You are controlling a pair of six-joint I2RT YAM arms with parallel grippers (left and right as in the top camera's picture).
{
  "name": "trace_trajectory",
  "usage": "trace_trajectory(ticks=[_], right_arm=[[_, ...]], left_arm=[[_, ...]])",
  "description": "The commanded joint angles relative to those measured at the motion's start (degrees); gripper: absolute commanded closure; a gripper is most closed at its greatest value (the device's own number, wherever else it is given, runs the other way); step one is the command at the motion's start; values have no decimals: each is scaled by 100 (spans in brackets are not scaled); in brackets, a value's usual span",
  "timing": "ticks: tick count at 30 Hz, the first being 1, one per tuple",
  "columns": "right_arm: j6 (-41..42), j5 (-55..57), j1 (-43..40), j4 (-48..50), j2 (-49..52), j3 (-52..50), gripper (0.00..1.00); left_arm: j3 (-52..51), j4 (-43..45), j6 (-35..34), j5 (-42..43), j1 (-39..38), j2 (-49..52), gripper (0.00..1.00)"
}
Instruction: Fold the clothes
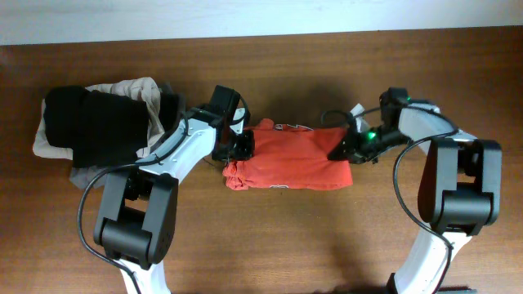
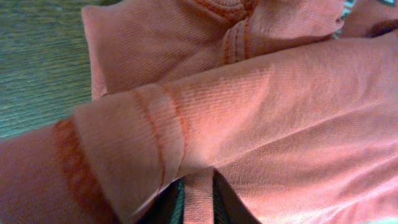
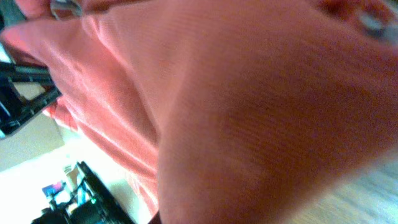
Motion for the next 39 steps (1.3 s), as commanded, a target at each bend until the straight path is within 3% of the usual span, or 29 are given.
trace_trajectory(ticks=[1, 3, 8, 13, 22, 31, 33, 37, 39], right_arm=[[87, 1241, -175, -745, -398, 905, 96], [90, 1766, -109, -1220, -455, 1364, 96], [267, 3126, 280, -2153, -461, 2555, 96], [435, 3794, 752, -2350, -461, 2826, 96], [942, 5320, 2256, -2061, -391, 2822, 89], [1233, 5637, 3152, -1834, 2, 2822, 89], [1484, 5906, 3167, -1897, 13, 2822, 92], [1864, 5895, 2905, -1941, -42, 2846, 96], [2061, 5552, 2667, -2015, -55, 2870, 96]], left_arm=[[42, -46, 168, -343, 68, -2, 74], [271, -131, 170, -160, 70, -13, 66], [1239, -719, 173, 37, 85, -92, 36], [2452, -1467, 173, 35, 227, -199, 29], [4435, -2570, 175, 37, 927, -435, 28], [4516, -2643, 393, 33, 1130, -796, 28], [4513, -2782, 404, 33, 1130, -793, 28], [4472, -3084, 66, 37, 1113, -691, 44], [4389, -3082, -192, 39, 1080, -608, 57]])
